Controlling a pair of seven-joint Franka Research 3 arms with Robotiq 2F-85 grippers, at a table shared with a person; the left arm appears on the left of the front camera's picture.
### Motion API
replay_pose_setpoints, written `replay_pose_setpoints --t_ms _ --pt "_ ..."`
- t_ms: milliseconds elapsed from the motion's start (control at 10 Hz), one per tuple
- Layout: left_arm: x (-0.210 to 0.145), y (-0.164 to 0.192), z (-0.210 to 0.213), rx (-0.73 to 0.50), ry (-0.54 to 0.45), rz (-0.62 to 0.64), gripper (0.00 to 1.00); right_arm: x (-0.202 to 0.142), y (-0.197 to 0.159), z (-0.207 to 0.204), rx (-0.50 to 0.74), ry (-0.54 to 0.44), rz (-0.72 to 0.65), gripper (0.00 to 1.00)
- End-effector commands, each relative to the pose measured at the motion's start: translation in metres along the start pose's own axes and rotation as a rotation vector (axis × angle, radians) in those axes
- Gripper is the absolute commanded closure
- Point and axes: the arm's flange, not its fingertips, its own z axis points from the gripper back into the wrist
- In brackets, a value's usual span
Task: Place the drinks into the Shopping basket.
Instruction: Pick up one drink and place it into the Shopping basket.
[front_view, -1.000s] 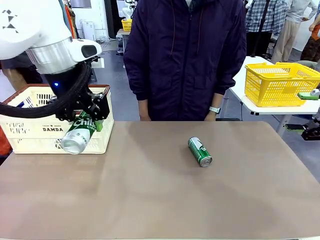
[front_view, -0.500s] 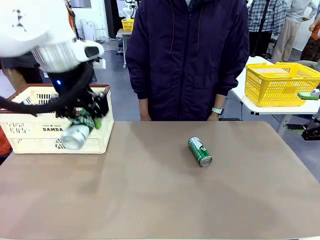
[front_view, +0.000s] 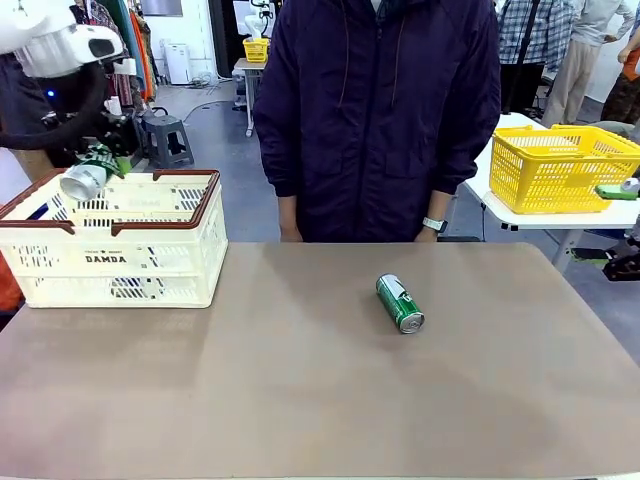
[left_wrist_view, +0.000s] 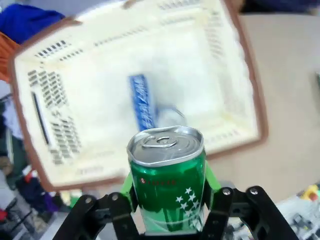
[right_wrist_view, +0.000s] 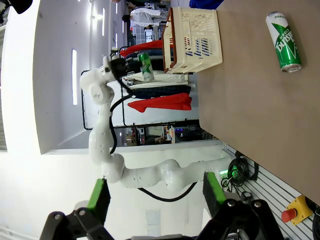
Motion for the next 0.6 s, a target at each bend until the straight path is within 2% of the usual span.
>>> replay_pose_setpoints --t_ms 0,200,300,400,500 --pt "0.026 0.04 -0.024 0.056 -0.041 0.013 1.0 0.0 0.006 0.001 0.003 0.004 -0.018 0.0" --pt "0.023 0.076 -0.045 0.161 -0.084 0.03 1.0 0.0 0.006 0.001 0.003 0.004 -0.018 0.0" --pt "0.02 0.084 -0.049 0.18 -0.113 0.096 1.0 0.0 0.006 0.001 0.003 0.004 -0.018 0.0" --pt "0.028 0.079 -0.055 0.108 -0.053 0.034 1.0 0.0 0.006 0.001 0.003 0.004 -0.018 0.0" --pt "0.028 0.079 -0.055 0.108 -0.053 0.034 1.0 0.0 0.006 0.001 0.003 0.004 -0.018 0.0"
